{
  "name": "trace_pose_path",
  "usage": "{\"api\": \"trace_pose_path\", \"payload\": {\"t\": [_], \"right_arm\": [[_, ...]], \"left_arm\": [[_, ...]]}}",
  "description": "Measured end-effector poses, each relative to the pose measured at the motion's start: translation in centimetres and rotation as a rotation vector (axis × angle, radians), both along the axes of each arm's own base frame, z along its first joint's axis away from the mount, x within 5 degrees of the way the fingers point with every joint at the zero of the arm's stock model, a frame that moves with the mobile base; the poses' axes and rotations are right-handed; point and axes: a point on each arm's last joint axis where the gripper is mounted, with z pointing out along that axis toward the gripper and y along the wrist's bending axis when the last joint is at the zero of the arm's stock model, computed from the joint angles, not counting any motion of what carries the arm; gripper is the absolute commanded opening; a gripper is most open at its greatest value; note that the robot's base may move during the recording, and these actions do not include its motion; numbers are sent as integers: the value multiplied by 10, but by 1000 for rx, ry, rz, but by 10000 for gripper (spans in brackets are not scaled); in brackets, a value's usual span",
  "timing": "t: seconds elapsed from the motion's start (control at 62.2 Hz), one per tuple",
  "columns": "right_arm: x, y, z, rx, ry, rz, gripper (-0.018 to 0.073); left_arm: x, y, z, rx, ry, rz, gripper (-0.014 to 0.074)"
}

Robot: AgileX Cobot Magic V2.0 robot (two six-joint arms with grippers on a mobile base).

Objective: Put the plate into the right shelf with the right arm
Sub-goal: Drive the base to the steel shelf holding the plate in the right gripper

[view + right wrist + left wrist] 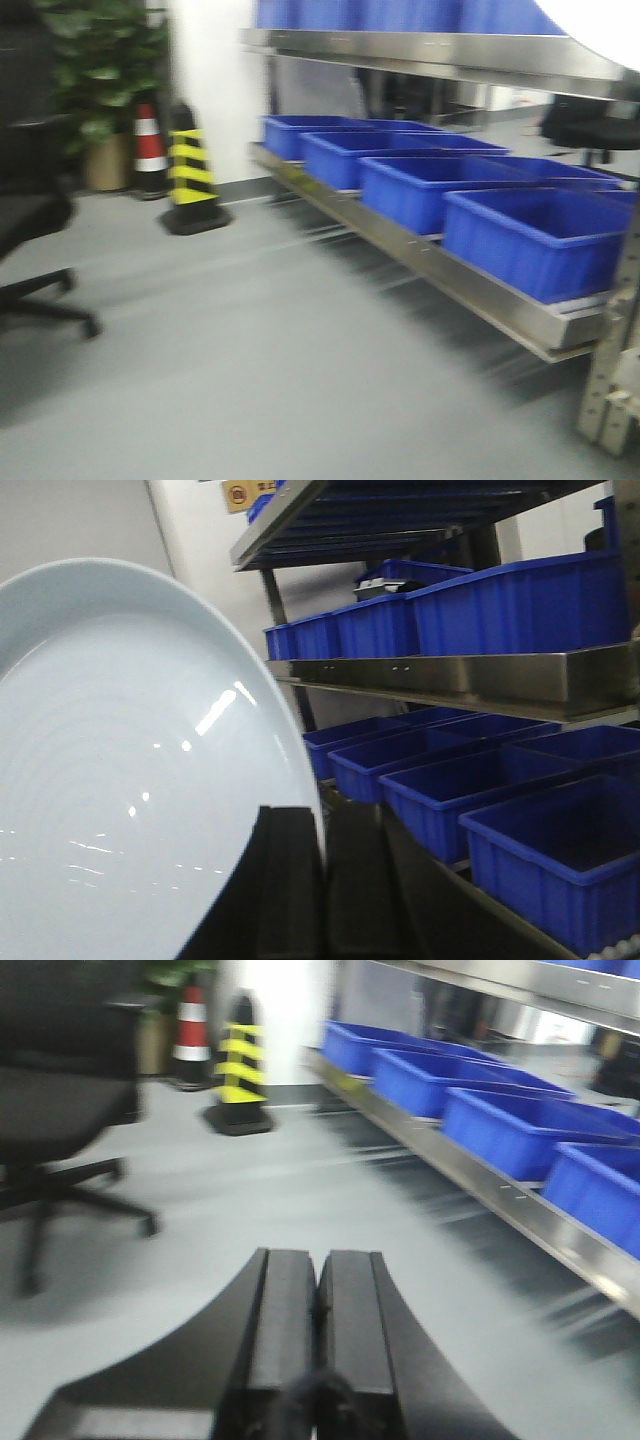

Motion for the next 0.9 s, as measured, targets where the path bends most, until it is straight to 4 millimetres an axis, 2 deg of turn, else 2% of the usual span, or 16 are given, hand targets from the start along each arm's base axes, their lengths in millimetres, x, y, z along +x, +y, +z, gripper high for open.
{"api": "trace_pose_path", "payload": {"t": [0.9], "right_arm": [[0, 0, 0, 0, 0, 0, 55]], "left_arm": [[0, 0, 0, 0, 0, 0, -47]]}}
